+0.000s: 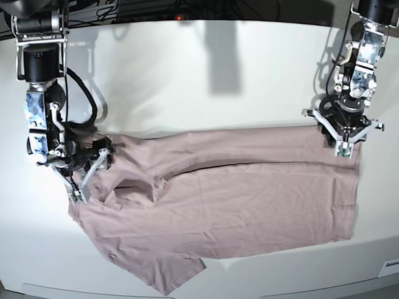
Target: Fold the T-shirt properly
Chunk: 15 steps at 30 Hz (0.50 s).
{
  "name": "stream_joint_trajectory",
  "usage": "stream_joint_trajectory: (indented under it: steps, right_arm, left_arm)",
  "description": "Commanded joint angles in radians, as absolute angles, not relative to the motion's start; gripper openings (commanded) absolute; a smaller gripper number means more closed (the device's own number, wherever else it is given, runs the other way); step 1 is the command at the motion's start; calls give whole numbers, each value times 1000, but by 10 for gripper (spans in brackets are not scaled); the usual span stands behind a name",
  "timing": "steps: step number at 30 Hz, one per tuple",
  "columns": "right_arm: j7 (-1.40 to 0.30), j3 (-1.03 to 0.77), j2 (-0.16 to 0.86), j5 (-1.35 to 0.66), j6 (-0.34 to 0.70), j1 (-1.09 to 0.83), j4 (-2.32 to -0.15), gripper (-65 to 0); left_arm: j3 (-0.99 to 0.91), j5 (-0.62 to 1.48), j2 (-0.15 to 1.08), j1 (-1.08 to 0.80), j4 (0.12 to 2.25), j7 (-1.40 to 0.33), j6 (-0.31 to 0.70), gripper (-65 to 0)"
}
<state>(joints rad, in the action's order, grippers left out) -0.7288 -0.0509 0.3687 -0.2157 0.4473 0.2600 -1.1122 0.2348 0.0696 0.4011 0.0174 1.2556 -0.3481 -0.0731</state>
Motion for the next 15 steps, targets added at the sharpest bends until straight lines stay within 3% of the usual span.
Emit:
stream_joint_trajectory:
  steps: [1,5,15]
  right_arm:
    - [-733,-54,380,-211,449,263,-1118,-329]
    - [-735,-54,380,-213,476,257,-1118,-329]
    - [-749,-54,398,-220,495,207,-1121,-329]
  left_arm:
    - [230,68,413,17,1253,-442,-73,-448]
    - [230,83,413,17,1271,-570,32,-448]
    - [230,325,413,10,1372,-736,107,-450]
